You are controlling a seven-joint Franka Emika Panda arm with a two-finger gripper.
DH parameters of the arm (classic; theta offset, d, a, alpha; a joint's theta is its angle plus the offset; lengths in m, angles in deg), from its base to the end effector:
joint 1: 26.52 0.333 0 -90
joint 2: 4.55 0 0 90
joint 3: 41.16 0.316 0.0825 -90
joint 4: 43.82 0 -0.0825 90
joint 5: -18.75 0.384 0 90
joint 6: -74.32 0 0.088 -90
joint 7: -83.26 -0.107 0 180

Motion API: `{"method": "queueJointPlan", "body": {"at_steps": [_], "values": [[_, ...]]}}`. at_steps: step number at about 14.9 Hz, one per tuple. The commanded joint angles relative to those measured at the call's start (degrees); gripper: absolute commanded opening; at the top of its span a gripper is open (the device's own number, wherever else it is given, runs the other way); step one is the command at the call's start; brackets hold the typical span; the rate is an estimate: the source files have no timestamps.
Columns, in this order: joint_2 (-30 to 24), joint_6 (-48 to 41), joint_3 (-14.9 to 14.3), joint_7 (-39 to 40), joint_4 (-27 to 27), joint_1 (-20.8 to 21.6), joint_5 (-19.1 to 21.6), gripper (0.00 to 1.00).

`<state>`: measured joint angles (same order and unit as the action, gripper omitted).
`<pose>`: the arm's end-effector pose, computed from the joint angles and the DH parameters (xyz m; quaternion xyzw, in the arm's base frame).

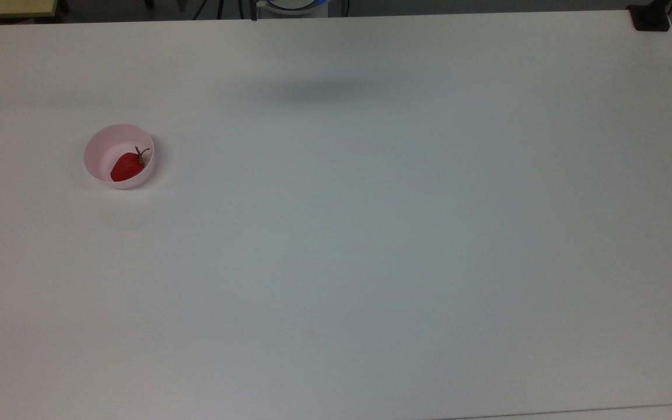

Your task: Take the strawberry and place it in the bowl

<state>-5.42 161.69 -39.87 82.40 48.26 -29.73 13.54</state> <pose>0.5434 -0.0282 0.6124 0.9981 -0.0248 -0.0339 0.0453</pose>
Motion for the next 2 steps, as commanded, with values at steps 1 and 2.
{"method": "queueJointPlan", "body": {"at_steps": [1, 2], "values": [[-1.3, -0.9, -1.2, -1.3, 1.3, 2.1, 0.0, 1.0], [-1.3, -1.3, -1.2, -1.3, 1.3, 2.0, 0.0, 1.0]]}}
